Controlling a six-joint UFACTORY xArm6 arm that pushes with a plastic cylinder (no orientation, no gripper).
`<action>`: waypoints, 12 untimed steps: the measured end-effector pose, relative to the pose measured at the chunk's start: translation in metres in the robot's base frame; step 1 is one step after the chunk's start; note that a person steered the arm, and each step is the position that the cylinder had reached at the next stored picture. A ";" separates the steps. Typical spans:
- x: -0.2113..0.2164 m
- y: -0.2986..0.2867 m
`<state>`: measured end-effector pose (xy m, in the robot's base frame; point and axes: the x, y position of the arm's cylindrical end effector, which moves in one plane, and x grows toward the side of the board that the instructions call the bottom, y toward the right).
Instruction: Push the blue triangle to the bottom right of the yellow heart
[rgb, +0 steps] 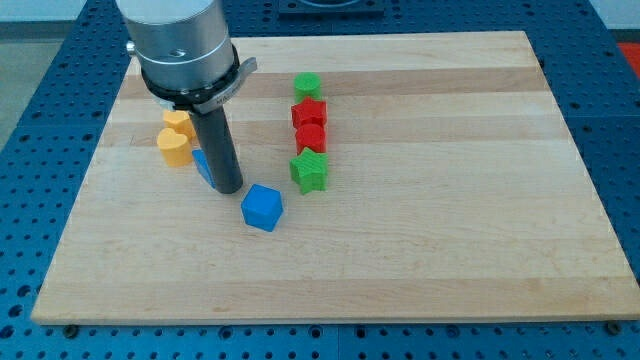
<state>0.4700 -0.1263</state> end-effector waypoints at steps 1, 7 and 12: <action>-0.003 0.018; -0.035 -0.001; 0.011 -0.029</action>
